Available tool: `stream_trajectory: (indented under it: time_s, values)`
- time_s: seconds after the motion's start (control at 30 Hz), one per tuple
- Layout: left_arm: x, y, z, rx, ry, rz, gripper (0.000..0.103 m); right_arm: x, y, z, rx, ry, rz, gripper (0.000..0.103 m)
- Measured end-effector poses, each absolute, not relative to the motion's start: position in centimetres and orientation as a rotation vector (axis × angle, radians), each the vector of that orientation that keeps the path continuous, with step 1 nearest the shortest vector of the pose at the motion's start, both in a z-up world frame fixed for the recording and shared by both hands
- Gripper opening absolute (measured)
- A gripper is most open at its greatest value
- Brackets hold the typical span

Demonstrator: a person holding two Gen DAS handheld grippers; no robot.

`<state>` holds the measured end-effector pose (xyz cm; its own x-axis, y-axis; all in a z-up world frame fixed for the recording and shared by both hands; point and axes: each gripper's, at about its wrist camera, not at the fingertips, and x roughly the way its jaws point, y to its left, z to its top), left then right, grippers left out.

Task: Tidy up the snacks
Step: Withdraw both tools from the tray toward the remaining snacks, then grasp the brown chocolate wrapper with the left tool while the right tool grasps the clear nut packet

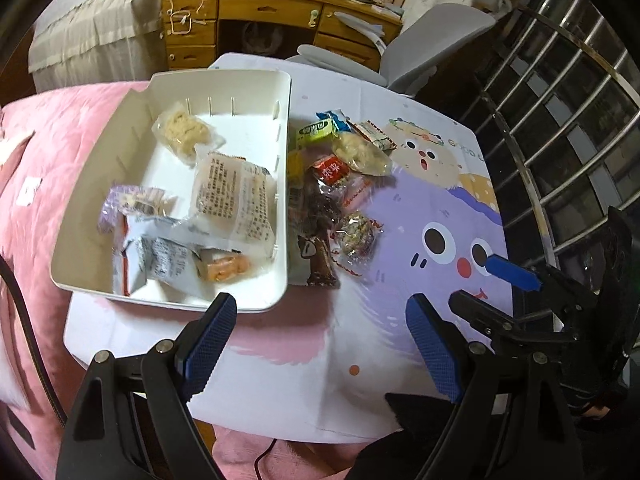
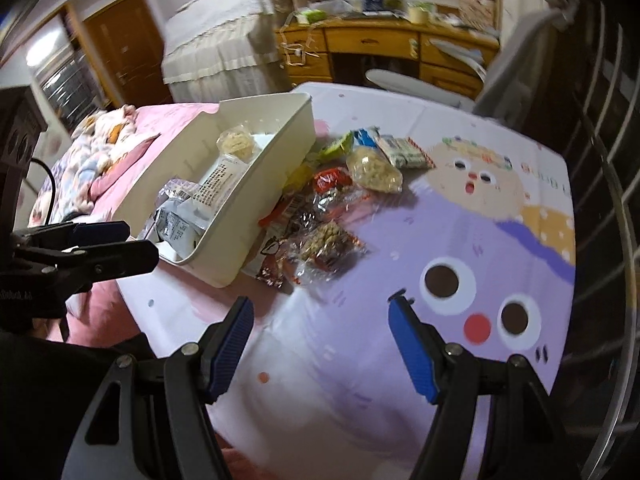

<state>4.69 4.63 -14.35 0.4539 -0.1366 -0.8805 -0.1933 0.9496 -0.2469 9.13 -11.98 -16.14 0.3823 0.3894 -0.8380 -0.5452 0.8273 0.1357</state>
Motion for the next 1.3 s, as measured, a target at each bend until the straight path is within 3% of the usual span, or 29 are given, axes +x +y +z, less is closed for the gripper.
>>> stream_trajectory:
  time_s: [0.43,0.57,0.63,1.0,1.07,1.3]
  values:
    - [5.9,3.7,-18.8,-0.503,1.091,0.122,0.082,11.7,-10.4,-18.8,-0.333,0.892,0.776,0.070]
    - [5.8,2.5,-19.1,-0.480,1.004,0.158,0.080,12.6,-9.7,-19.9,-0.413,0.867,0.824,0.070]
    - [5.9,1.8,-19.2,-0.435,0.985,0.188,0.070,13.3,-9.4,-20.7,-0.433,0.869,0.845,0.070]
    - [6.4,-0.7,-21.1,-0.317,0.927,0.267,0.054,16.4,-9.1,-23.9,-0.385,0.901,0.914,0.070]
    - [6.6,-1.1,-21.4,-0.297,0.928,0.278,0.046,17.0,-9.1,-24.6,-0.367,0.919,0.925,0.070]
    - [8.2,-2.4,-22.6,-0.183,0.934,0.338,0.044,18.6,-8.4,-26.1,-0.303,0.987,0.987,0.071]
